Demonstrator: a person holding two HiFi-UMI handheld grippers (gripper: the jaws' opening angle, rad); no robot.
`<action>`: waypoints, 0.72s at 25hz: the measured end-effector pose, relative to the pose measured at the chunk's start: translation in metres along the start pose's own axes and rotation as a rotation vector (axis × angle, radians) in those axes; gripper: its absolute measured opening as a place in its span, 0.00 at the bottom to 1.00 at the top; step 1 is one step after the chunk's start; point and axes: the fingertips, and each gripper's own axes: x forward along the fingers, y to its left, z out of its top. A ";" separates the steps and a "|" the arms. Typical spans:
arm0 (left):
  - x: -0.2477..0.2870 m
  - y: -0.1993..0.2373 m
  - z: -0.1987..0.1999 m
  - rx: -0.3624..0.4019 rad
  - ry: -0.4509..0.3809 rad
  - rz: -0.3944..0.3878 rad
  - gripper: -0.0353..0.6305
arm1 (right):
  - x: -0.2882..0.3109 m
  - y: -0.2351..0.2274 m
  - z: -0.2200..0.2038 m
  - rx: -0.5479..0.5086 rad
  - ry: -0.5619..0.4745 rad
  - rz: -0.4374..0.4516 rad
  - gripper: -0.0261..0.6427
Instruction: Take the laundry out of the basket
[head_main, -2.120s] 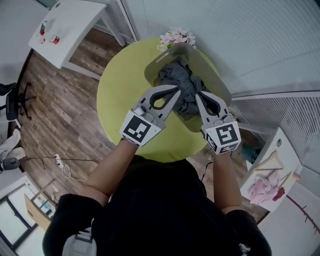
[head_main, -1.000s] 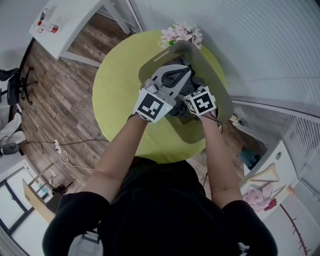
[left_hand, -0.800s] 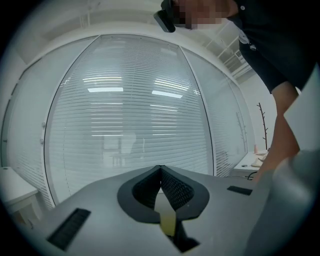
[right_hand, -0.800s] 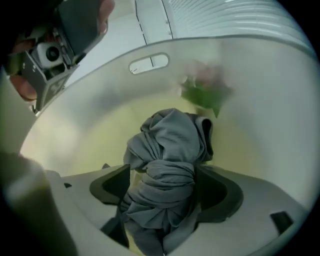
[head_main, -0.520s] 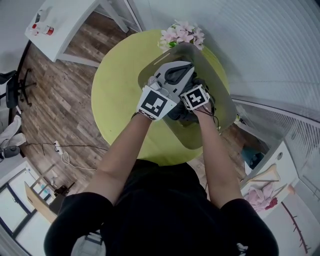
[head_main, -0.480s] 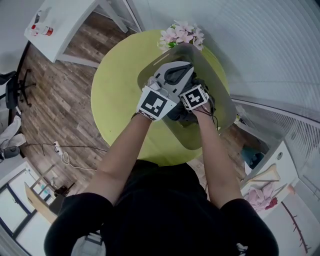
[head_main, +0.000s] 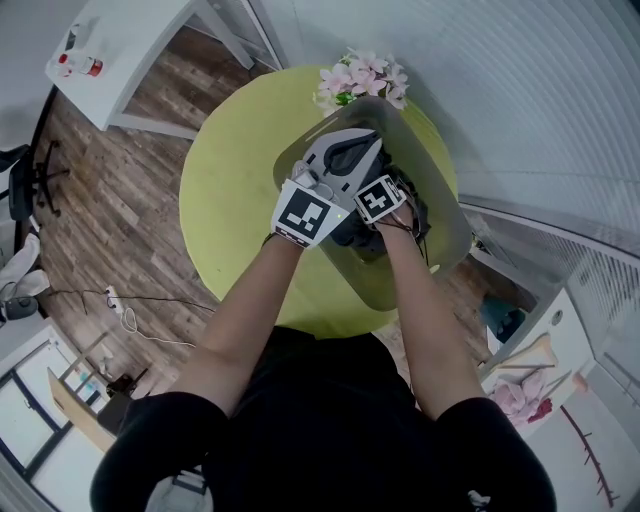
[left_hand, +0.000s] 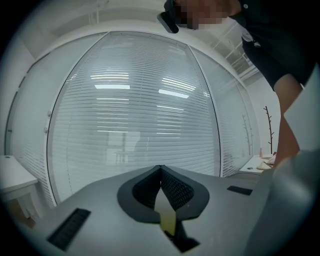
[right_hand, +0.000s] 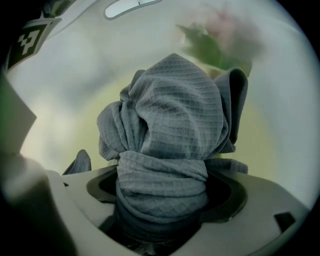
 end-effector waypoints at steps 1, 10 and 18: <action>-0.001 0.002 0.000 0.000 -0.004 0.011 0.07 | 0.001 -0.001 0.000 -0.005 0.001 -0.006 0.70; -0.012 0.014 0.019 -0.043 -0.044 0.095 0.07 | -0.016 0.002 0.001 0.000 0.007 0.018 0.60; -0.031 0.013 0.065 -0.027 -0.103 0.104 0.07 | -0.083 0.020 0.014 -0.071 -0.007 0.044 0.59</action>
